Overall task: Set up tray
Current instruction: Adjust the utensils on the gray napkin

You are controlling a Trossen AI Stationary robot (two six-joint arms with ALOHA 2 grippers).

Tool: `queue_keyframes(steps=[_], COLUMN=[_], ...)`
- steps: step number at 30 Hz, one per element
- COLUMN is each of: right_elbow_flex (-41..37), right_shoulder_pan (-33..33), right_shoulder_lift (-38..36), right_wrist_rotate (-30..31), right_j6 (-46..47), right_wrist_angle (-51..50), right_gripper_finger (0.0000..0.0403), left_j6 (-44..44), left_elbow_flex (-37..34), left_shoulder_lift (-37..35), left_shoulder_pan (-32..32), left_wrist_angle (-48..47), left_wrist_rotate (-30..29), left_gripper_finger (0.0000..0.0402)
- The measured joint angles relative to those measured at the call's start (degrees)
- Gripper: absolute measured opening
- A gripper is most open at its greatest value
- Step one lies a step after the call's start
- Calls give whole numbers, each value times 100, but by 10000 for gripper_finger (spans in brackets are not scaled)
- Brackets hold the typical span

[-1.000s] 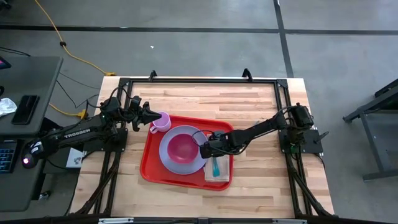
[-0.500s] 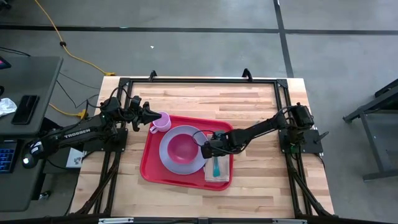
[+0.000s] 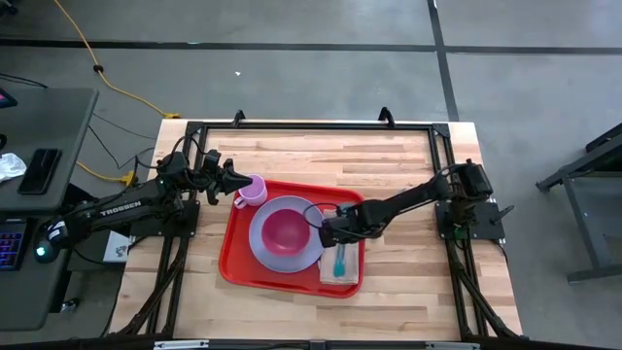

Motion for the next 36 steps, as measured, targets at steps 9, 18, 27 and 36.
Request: queue_keyframes(steps=[9, 18, 27, 36], right_elbow_flex=[-2, 2, 9, 9], right_shoulder_pan=[-1, -49, -227, -444], right_shoulder_lift=[-85, -632, -838, -531], right_wrist_rotate=[-54, 268, 492, 535], right_j6=[-1, 1, -89, -93], right_wrist_angle=[-95, -213, -310, -675], right_gripper_finger=[0, 0, 0, 0], left_j6=[0, 0, 0, 0], left_elbow_flex=[0, 0, 0, 0], left_shoulder_lift=[2, 2, 2, 2], left_shoulder_pan=[0, 0, 0, 0], left_wrist_angle=[0, 2, 2, 4], left_wrist_rotate=[-17, -15, -15, -15], left_gripper_finger=[62, 62, 62, 62])
